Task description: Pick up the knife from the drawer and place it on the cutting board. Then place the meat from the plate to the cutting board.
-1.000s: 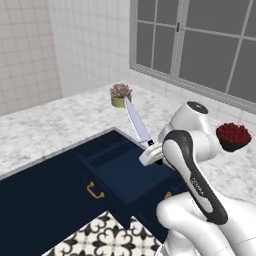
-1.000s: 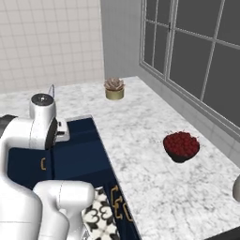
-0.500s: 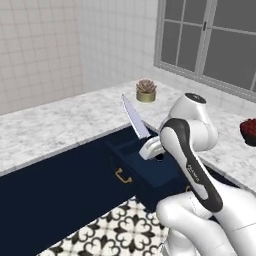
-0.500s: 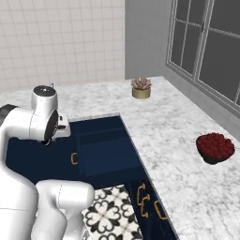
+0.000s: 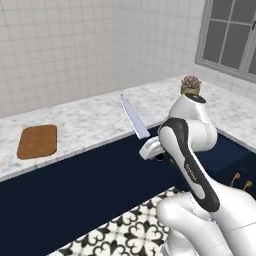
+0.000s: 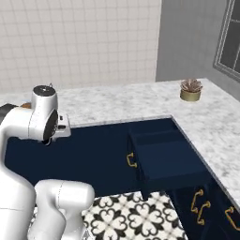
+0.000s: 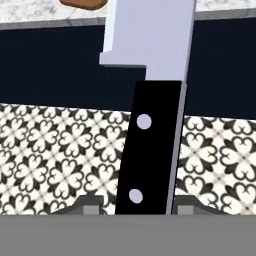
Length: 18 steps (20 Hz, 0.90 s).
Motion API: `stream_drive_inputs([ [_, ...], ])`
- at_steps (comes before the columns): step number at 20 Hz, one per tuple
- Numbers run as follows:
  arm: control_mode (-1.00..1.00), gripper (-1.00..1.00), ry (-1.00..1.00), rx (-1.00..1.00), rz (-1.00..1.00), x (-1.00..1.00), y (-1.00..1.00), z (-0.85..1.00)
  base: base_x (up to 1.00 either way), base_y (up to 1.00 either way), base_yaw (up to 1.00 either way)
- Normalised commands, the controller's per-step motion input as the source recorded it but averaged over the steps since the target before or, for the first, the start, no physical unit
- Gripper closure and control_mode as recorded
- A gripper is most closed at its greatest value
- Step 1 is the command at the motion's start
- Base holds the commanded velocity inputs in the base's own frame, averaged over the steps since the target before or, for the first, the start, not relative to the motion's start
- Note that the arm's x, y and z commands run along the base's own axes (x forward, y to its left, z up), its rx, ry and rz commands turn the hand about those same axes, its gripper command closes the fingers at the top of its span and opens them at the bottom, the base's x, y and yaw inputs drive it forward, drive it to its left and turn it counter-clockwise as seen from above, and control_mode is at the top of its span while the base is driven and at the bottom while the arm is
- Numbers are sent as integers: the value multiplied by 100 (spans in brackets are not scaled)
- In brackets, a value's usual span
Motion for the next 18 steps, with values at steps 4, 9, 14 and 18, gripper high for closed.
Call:
stream_drive_inputs([
  [4, 100, 100, 0, 0, 0, 0, 0, 0, 0, 98, 36],
  [9, 100, 100, 0, 0, 0, 0, 0, 0, 7, 82, 36],
  [14, 100, 100, 0, 0, 0, 0, 0, 0, 37, 56, 8],
  [18, 100, 100, 0, 0, 0, 0, 0, 0, 78, 26, 0],
])
